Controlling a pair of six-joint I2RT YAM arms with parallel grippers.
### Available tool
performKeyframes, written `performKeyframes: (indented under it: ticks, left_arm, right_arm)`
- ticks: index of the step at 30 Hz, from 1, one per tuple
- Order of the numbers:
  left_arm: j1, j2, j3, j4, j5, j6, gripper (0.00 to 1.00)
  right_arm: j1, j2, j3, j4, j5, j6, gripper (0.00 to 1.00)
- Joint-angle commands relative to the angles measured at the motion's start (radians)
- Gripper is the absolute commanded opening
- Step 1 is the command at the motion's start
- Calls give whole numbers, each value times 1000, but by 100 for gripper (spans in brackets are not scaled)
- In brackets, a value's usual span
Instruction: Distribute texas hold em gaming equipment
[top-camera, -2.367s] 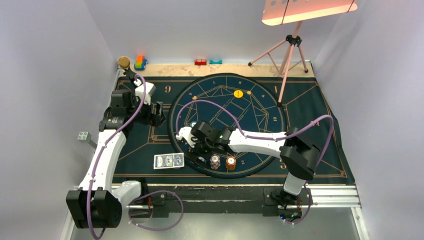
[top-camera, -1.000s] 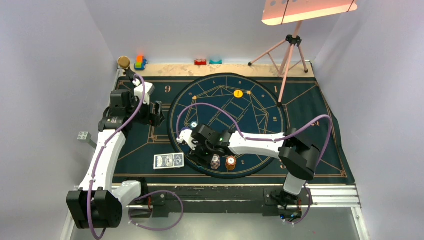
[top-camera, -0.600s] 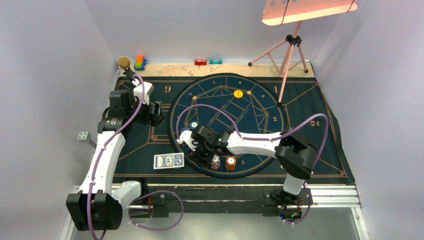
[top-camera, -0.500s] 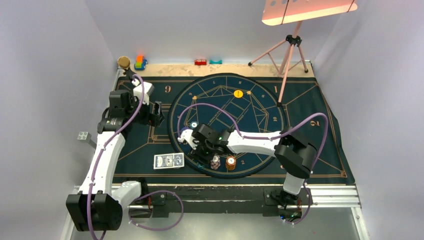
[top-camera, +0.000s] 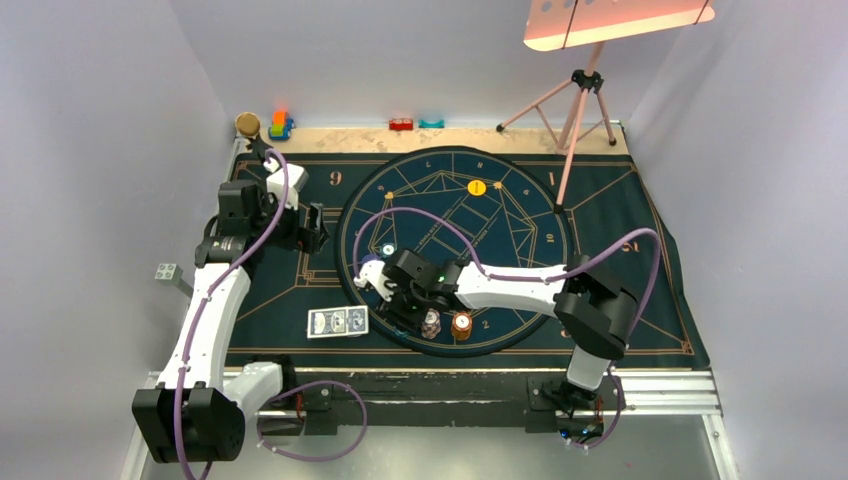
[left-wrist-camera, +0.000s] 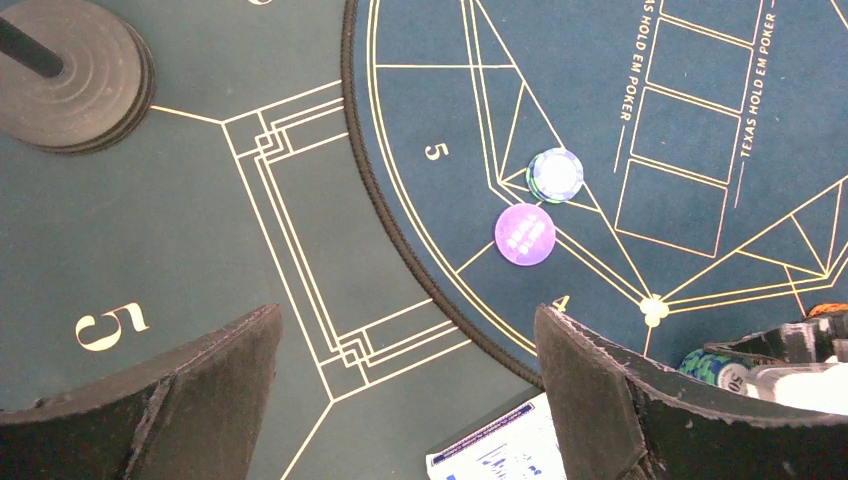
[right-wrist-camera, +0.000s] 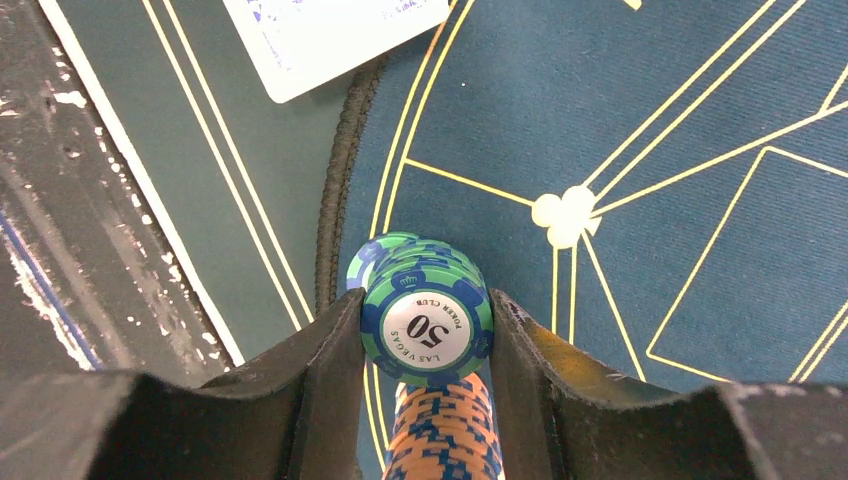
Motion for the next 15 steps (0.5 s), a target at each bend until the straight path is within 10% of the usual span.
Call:
performKeyframes:
  ticks: [1, 15]
  left_arm:
    - [9, -17, -11, 21, 11, -5, 100]
    - [9, -17, -10, 18, 17, -3, 100]
  right_arm:
    - [5, -88, 33, -19, -14, -13, 17]
    - [-204, -183, 82, 12, 114, 106, 0]
